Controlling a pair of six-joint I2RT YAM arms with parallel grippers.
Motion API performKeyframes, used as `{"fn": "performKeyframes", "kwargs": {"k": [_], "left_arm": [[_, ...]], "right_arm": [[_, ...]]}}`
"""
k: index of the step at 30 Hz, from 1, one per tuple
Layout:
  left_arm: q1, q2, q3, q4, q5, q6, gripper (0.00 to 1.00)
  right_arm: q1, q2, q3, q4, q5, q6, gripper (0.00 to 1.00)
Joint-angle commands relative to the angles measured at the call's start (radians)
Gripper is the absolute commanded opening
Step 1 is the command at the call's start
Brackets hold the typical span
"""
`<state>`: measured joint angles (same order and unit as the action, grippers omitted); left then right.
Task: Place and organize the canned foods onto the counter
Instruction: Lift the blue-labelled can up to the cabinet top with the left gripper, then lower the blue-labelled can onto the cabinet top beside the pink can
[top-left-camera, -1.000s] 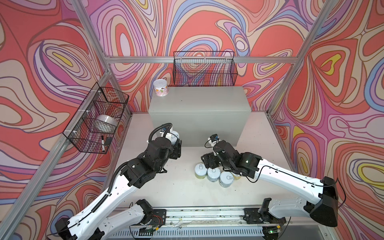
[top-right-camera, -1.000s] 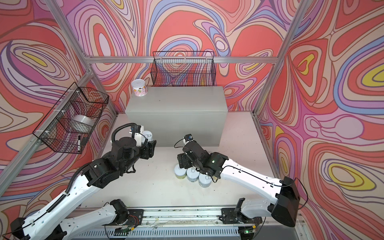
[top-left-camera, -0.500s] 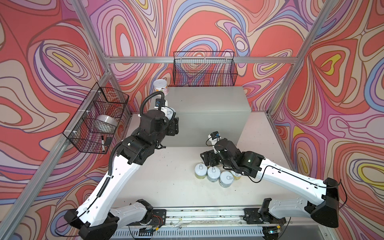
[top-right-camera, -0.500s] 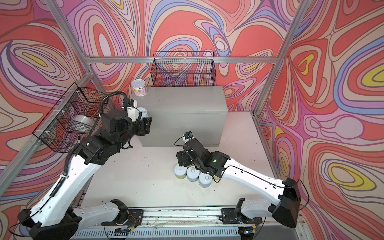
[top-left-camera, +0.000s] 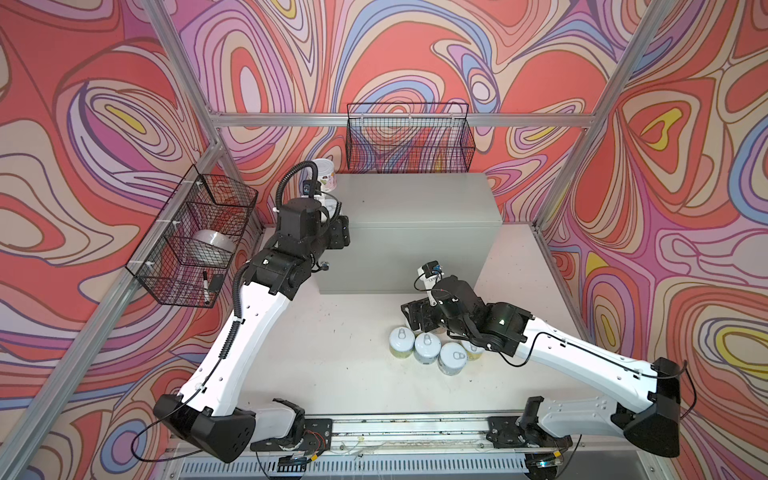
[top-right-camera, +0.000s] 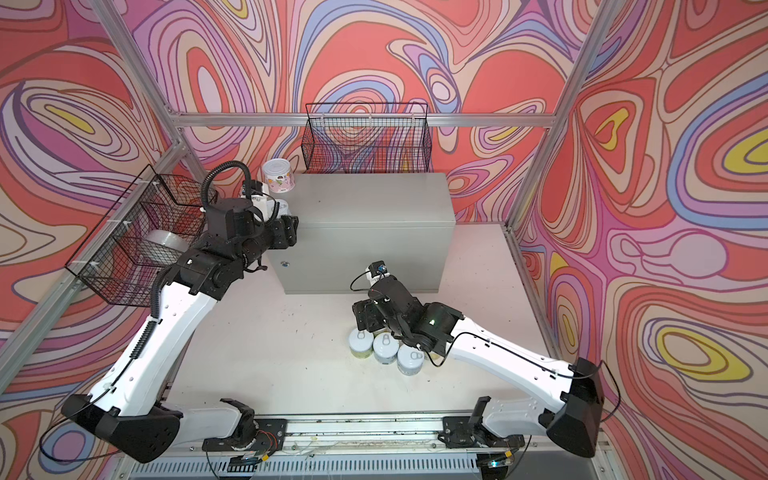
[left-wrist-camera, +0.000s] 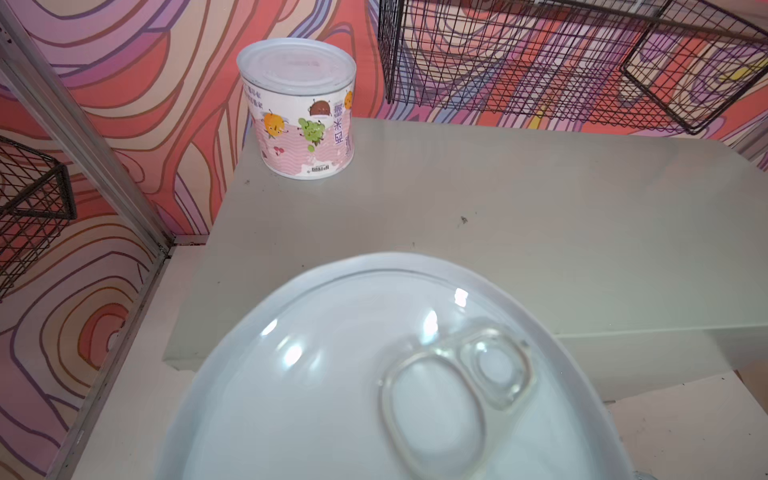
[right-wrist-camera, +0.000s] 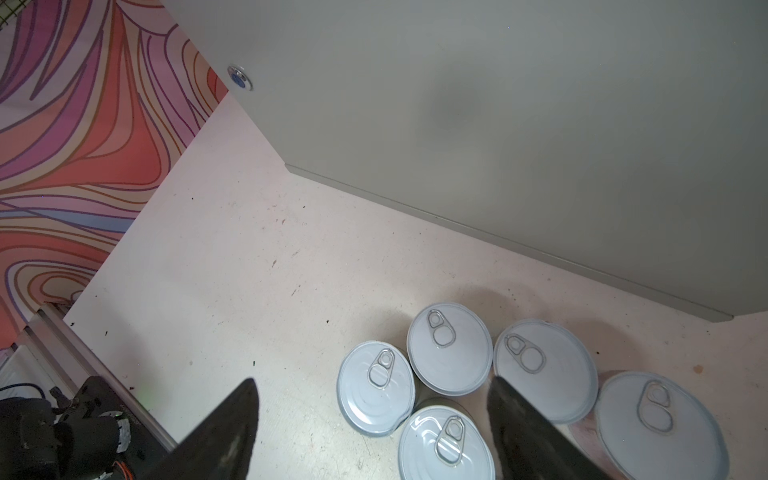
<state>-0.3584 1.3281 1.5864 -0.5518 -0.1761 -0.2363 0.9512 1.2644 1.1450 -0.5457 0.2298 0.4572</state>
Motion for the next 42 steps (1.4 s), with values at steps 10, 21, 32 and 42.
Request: {"fn": "performKeyframes", "kwargs": {"k": [10,21,32,42], "left_arm": [[0.058,0.098,0.125,0.130,-0.038,0.093,0.00],[0.105,0.140,0.112,0.158,-0.040,0.090,0.00],[0.122,0.168,0.066,0.213,-0.038,0.109,0.00],[0.124,0.183,0.049,0.242,-0.054,0.114,0.00]], "right_arm": [[0.002,0.031,0.041,0.018,0.010,-0.023,0.89],[0.003,0.044,0.056,0.008,0.024,-0.029,0.89],[0.002,0.058,0.068,0.012,0.026,-0.029,0.89],[0.003,0.062,0.065,0.012,0.030,-0.022,0.89]]}}
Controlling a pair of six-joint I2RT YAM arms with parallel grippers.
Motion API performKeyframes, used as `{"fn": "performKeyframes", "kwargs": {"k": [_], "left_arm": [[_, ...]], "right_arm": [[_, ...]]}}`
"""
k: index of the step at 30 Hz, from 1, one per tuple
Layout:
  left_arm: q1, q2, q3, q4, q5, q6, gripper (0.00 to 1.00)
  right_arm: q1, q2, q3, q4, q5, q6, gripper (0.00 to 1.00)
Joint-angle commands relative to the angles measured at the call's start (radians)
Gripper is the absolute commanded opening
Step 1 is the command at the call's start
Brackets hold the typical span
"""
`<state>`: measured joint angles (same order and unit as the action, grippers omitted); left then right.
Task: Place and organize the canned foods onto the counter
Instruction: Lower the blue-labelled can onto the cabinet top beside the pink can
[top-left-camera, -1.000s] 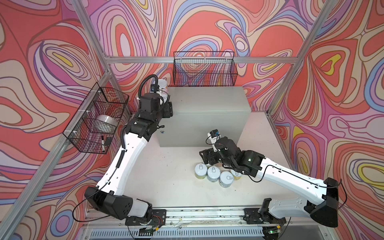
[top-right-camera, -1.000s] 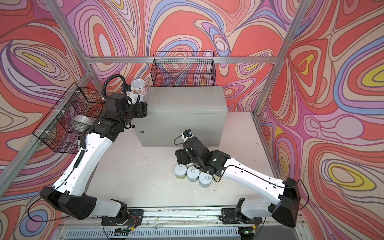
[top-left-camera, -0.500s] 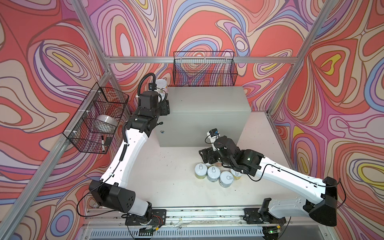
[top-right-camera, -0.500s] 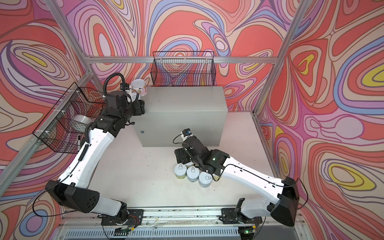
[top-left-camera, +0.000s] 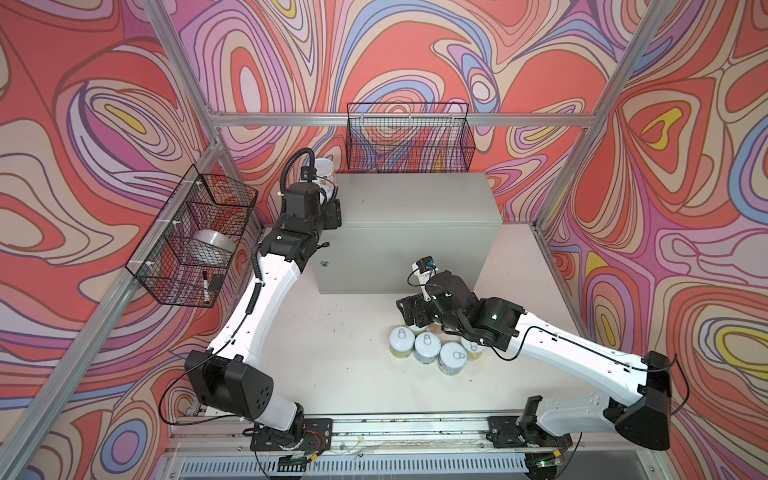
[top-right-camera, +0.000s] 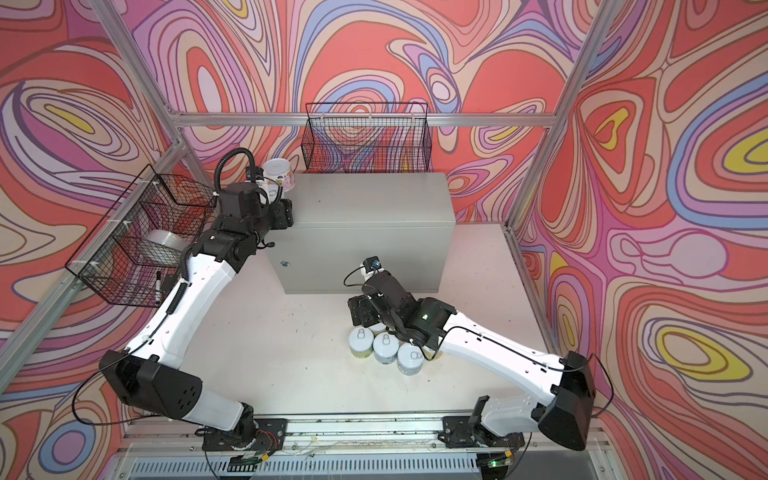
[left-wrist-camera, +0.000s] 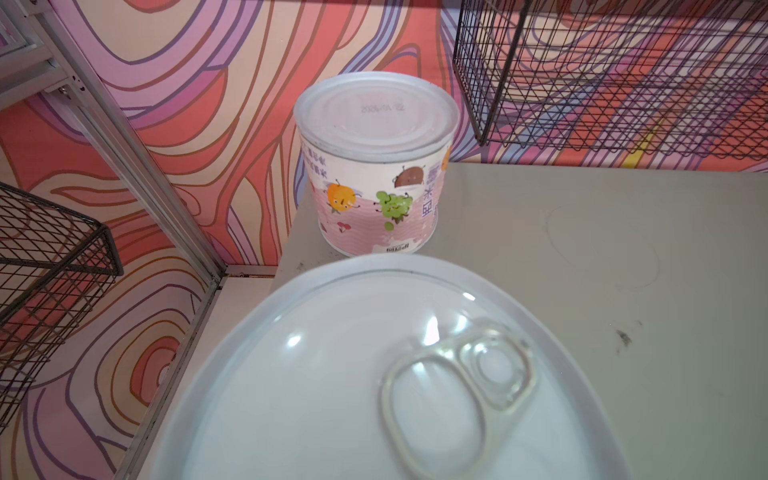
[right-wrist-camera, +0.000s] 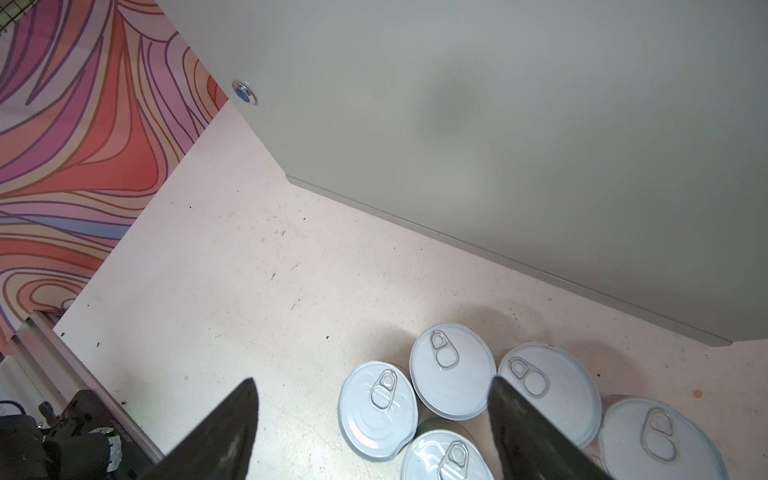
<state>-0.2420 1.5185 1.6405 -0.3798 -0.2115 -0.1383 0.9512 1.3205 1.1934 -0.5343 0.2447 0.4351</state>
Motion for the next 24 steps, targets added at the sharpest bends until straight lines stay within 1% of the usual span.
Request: {"fn": "performKeyframes", "kwargs": {"k": [1,9,16,20,21,22,24], "left_arm": [[0.007,-0.006,-0.002,0.066,-0.020,0.017,0.00],[0.007,-0.026,-0.055,0.097,-0.066,0.036,0.00],[0.007,-0.026,-0.066,0.102,-0.092,0.043,0.00],[0.007,-0.031,-0.080,0.108,-0.088,0.049,0.00],[0.008,-0.033,-0.084,0.108,-0.088,0.052,0.02],[0.007,-0.032,-0.086,0.139,-0.089,0.051,0.05],[0.008,-0.033,-0.089,0.146,-0.082,0.052,0.12]], "right_arm": [[0.003,0.010,0.017,-0.001,0.015,0.000,0.89],[0.002,0.012,0.018,0.003,0.011,0.004,0.89],[0.002,0.010,0.018,0.005,0.008,0.011,0.89],[0.003,0.003,0.016,0.002,0.011,0.014,0.89],[0.003,0.003,0.015,0.003,0.011,0.015,0.89],[0.002,0.003,0.015,0.004,0.011,0.016,0.89],[0.002,0.003,0.018,0.002,0.012,0.016,0.89]]}}
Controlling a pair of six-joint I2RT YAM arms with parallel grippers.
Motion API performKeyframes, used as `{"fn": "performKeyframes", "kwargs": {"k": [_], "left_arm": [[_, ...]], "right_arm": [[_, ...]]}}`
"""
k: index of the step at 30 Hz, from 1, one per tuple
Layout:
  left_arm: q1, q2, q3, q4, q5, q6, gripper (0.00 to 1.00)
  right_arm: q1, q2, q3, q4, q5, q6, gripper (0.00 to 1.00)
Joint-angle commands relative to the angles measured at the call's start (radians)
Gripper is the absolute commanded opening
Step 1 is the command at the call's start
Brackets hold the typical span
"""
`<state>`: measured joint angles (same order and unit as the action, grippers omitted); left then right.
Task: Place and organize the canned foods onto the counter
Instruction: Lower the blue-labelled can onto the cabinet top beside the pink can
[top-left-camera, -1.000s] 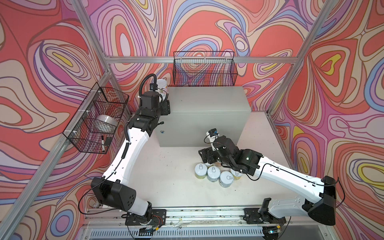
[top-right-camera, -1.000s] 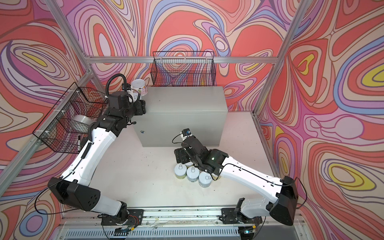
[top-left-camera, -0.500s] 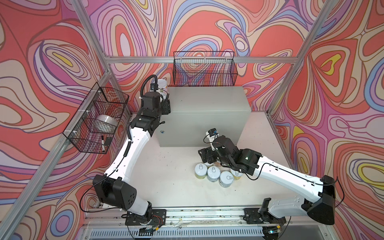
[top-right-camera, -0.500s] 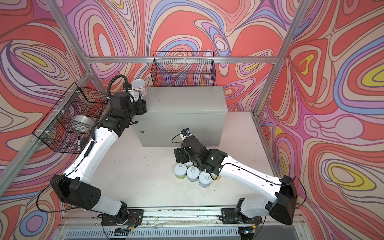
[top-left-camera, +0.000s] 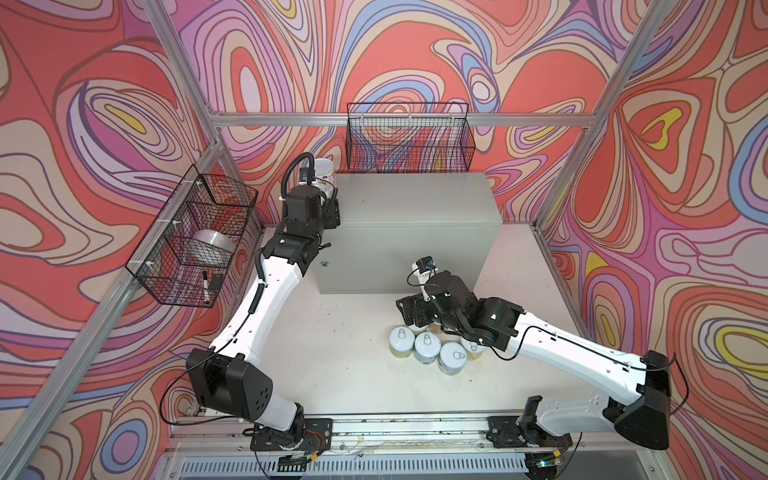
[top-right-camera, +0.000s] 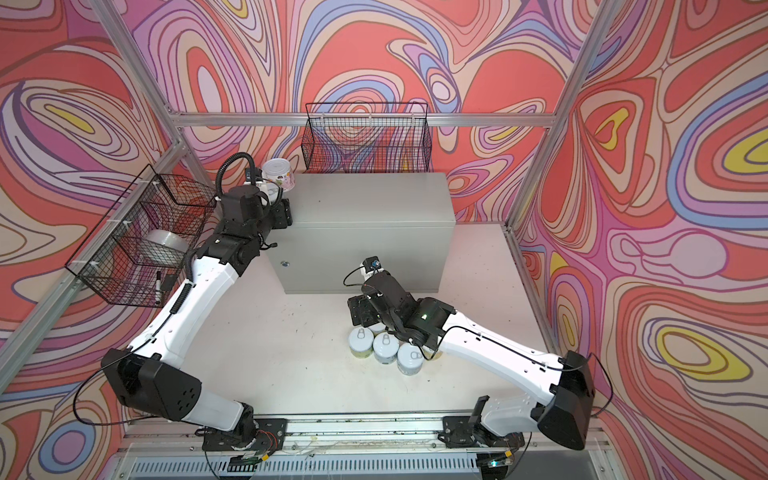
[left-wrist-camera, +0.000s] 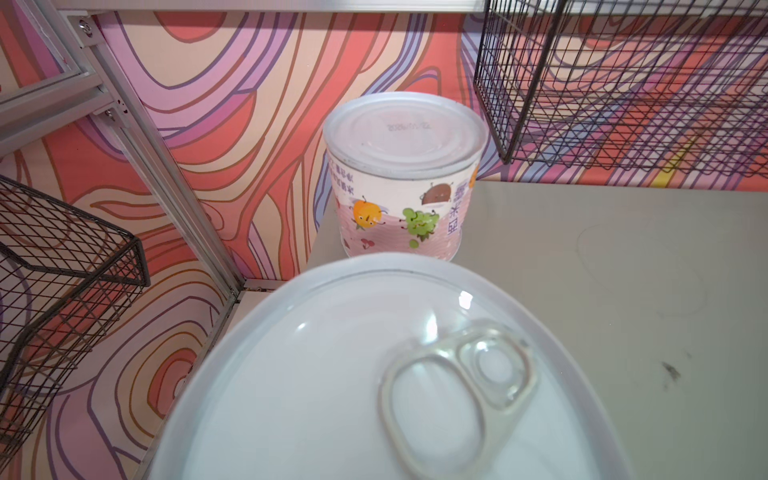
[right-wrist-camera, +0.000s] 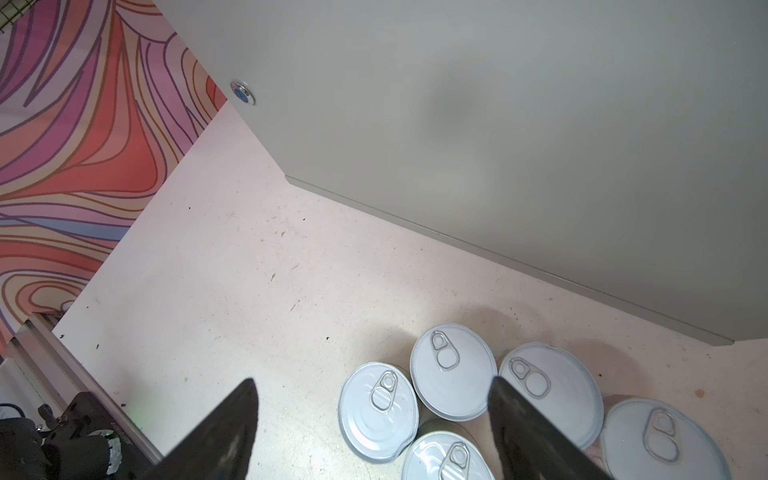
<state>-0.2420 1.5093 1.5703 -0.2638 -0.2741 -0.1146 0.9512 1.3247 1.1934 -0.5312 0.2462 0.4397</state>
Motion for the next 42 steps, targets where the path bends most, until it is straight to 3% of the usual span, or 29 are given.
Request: {"fn": "performKeyframes", "kwargs": {"k": [1,7,9,15,20,42], "left_arm": [[0.007,-0.023,-0.020,0.031,-0.019,0.028,0.16],[0.007,-0.033,-0.031,0.051,-0.023,0.030,0.42],[0.007,-0.036,-0.029,0.052,-0.021,0.026,0.55],[0.008,-0.035,0.002,0.036,-0.017,0.028,0.73],[0.007,-0.047,0.015,0.032,-0.009,0.036,0.99],[0.007,-0.109,0.082,0.007,0.051,0.046,1.00]], "right_arm": [[0.002,-0.002,0.018,-0.002,0.010,0.011,0.89],[0.002,-0.009,0.019,-0.004,0.014,0.012,0.90],[0.002,-0.009,0.021,-0.007,0.014,0.012,0.89],[0.003,-0.015,0.025,-0.005,0.017,0.010,0.90],[0.002,-0.028,0.026,-0.007,0.025,0.011,0.90],[0.002,-0.072,0.020,-0.006,0.031,0.014,0.91]]}}
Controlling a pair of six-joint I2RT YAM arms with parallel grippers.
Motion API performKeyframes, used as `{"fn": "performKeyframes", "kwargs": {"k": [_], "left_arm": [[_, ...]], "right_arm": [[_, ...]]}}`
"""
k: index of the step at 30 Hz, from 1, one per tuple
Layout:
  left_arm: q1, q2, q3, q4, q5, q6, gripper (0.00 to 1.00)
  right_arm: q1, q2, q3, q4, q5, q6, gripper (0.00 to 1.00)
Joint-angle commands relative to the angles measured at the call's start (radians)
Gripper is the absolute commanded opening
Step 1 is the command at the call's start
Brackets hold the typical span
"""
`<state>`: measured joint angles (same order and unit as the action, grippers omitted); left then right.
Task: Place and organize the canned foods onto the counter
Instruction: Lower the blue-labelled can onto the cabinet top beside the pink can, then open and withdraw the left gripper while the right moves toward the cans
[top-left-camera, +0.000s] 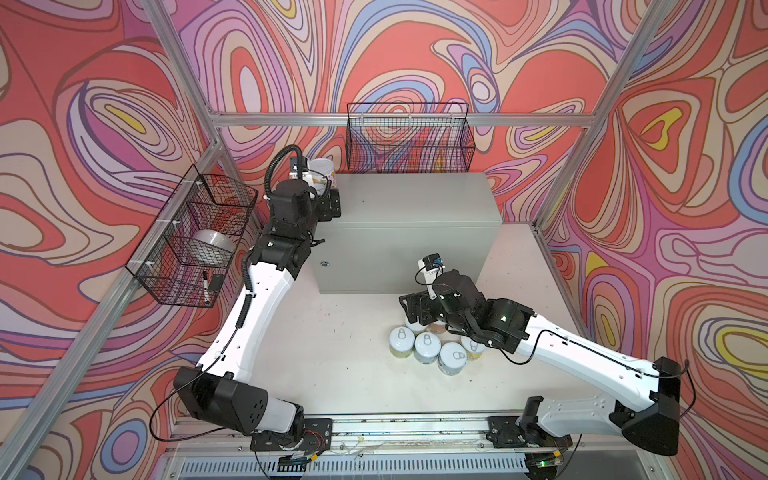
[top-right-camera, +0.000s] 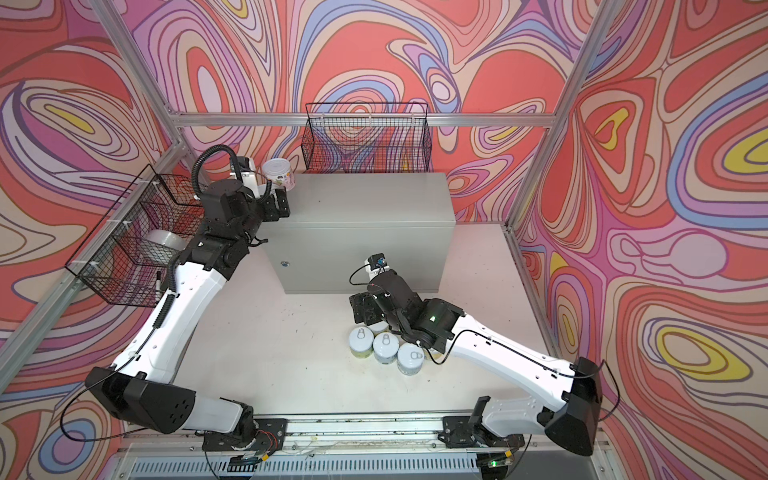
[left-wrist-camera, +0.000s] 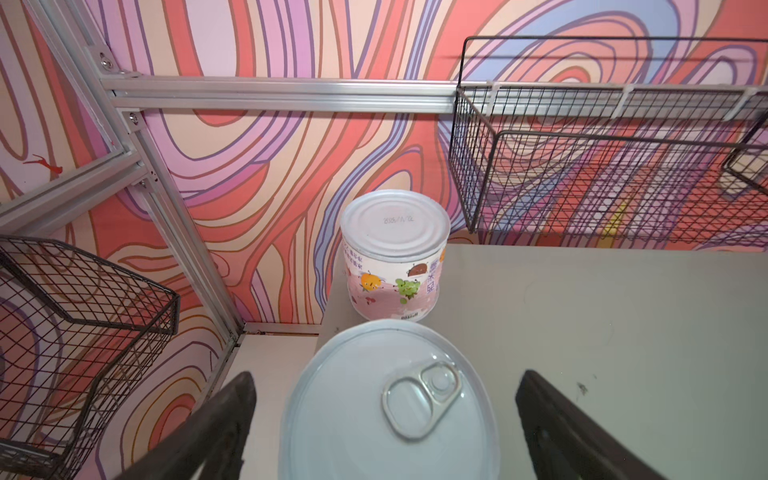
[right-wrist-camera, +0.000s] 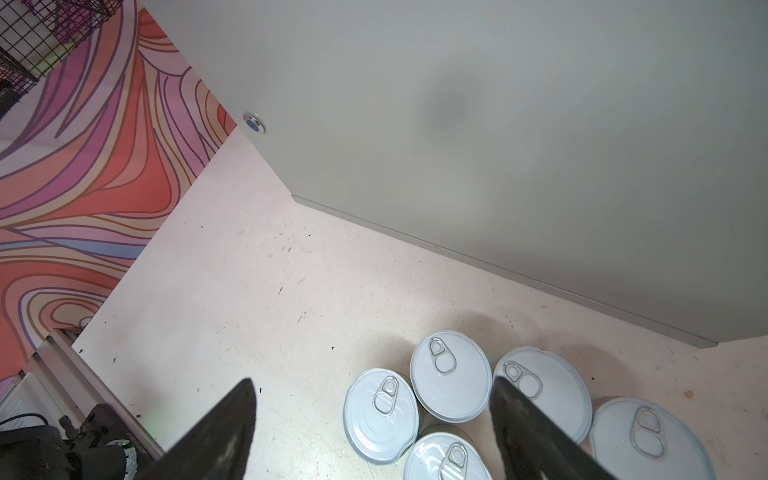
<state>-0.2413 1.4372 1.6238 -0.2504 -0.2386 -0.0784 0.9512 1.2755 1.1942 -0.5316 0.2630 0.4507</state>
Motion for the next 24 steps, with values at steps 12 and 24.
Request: {"fn": "performKeyframes", "kwargs": {"k": [12,24], "left_arm": [[0.005,-0.145,0.156,-0.172,0.035,-0.064,1.00],[0.005,-0.325,-0.100,-0.262,-0.012,-0.115,0.93]], "right_arm": [[0.003,-0.066,0.014,-0.069,0.032,-0.019,0.89],[0.003,-0.107,-0.051,-0.114,-0.016,0.050,0.86]]}}
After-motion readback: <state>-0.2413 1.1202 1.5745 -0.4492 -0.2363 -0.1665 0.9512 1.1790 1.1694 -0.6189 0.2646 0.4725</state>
